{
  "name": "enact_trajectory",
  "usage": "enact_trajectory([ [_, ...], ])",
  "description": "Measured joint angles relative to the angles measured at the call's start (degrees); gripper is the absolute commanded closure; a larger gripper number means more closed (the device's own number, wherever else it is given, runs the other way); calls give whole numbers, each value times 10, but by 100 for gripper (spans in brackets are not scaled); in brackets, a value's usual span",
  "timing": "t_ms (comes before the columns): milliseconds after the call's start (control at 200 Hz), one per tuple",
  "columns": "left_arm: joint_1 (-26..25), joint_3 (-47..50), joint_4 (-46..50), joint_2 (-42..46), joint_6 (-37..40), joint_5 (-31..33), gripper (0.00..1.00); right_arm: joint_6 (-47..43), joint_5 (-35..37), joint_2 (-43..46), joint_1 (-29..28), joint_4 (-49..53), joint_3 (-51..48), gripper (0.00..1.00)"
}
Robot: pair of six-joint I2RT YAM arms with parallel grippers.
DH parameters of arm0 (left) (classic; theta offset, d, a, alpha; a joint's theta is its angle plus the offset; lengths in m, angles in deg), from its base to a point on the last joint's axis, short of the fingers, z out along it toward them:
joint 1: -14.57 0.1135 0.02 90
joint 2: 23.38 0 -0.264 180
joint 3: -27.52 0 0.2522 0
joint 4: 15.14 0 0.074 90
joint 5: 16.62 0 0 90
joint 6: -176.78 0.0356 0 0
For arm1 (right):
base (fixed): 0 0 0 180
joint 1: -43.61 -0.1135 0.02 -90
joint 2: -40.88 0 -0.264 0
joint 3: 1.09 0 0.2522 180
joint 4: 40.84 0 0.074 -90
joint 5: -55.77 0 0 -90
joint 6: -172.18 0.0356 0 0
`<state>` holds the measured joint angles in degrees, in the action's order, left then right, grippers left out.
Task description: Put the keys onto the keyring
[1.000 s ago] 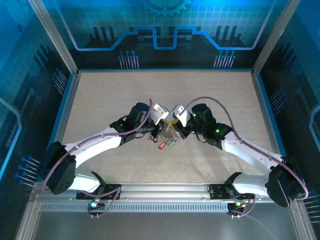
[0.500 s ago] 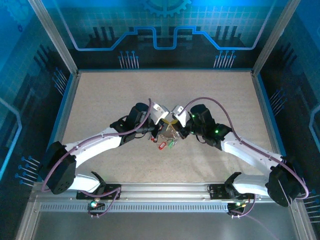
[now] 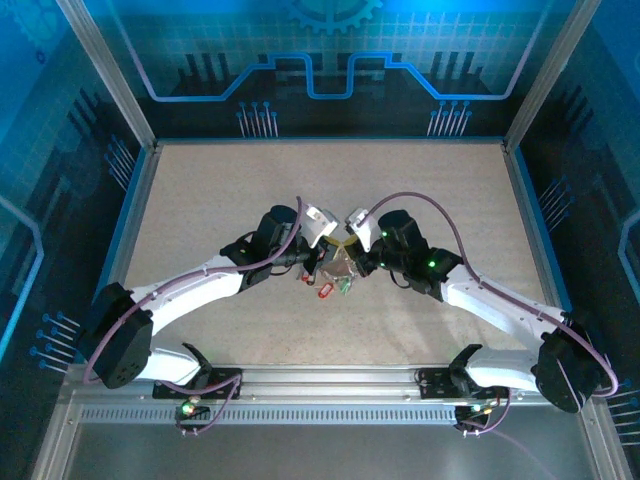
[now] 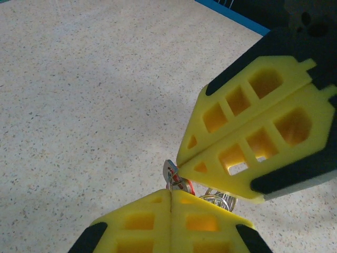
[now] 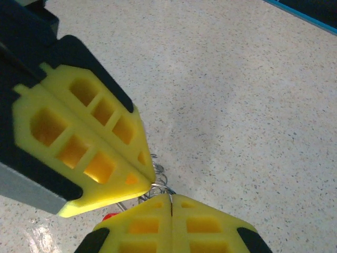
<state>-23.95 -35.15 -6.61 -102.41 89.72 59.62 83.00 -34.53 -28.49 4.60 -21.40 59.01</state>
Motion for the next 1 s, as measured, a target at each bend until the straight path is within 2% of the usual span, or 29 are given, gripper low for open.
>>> enact_trajectory([
  [240,0,5,-9,0,2,-1,100,40,18,-4,2,21,18,100],
  [355,-3,9,-11,0,4,-6,100,55,29,-4,20,23,21,100],
  [695,-5,12,-11,0,9,-6,100,74,17,-10,51,35,20,100],
  [820,-5,12,-11,-1,19,-3,76,78,12,-9,80,35,15,100],
  [945,-5,11,-9,-13,32,-6,67,93,17,-7,116,47,14,100],
  [1001,-5,9,-3,-22,34,-6,57,113,24,-6,139,58,14,100],
])
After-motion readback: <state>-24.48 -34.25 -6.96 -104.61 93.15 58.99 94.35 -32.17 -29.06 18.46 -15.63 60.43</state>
